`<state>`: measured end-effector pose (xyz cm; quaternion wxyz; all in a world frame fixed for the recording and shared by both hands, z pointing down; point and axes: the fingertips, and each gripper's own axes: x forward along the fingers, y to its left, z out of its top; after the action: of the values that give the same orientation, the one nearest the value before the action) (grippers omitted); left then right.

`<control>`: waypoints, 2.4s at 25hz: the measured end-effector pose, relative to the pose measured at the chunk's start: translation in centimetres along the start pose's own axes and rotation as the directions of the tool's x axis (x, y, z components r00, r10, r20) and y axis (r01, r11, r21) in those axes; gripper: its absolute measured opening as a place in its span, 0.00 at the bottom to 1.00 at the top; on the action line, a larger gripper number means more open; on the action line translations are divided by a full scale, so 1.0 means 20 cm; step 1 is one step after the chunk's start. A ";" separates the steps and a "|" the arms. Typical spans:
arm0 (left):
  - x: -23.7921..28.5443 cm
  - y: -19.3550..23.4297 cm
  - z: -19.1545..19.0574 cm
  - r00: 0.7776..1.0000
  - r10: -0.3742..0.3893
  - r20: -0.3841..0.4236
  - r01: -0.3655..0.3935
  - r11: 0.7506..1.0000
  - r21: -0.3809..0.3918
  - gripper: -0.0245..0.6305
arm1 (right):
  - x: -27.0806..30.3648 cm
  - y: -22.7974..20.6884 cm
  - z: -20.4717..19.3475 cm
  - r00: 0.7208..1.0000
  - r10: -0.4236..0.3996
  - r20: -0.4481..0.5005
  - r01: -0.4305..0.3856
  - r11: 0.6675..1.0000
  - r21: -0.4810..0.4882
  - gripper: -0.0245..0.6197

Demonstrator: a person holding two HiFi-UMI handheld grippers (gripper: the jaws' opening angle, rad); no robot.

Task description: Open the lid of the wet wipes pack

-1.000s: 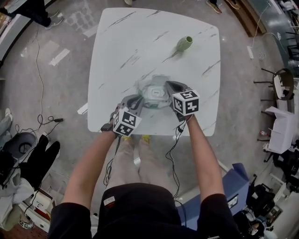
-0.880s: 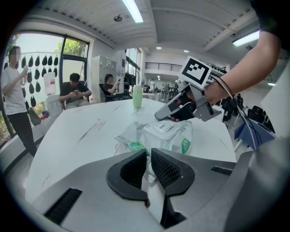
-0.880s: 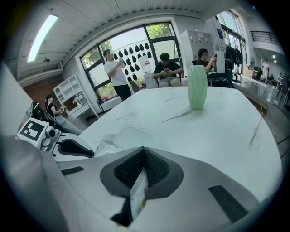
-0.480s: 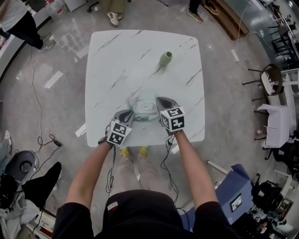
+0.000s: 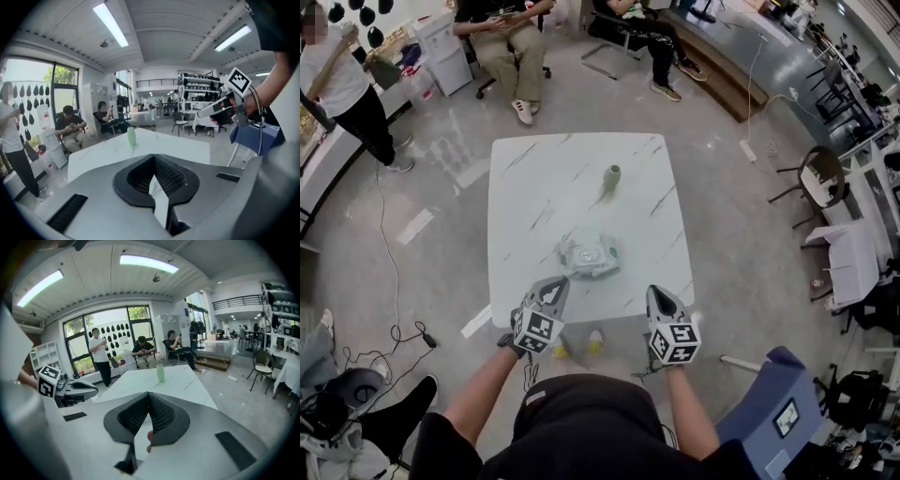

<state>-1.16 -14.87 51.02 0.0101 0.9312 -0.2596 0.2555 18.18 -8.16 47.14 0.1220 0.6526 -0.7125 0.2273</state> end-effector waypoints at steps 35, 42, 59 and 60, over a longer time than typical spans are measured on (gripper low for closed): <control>-0.61 -0.11 0.61 0.956 0.222 0.192 -0.288 0.836 0.467 0.07 | -0.52 0.35 0.36 0.968 0.069 0.241 -0.019 0.979 -0.202 0.04; -0.64 -0.09 0.60 0.951 0.238 0.198 -0.304 0.839 0.452 0.07 | -0.53 0.35 0.36 0.969 0.055 0.242 -0.002 0.976 -0.216 0.04; -0.71 0.01 0.48 0.955 0.235 0.181 -0.291 0.859 0.422 0.07 | -0.48 0.47 0.30 0.983 0.040 0.179 0.003 0.972 -0.235 0.04; -0.70 0.00 0.46 0.957 0.231 0.178 -0.285 0.867 0.408 0.07 | -0.49 0.46 0.28 0.985 0.032 0.168 0.008 0.972 -0.235 0.04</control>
<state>-7.16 -9.58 36.28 -0.2453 0.8812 -0.3194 0.2476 10.87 -1.82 36.13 0.1357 0.6462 -0.7461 0.0855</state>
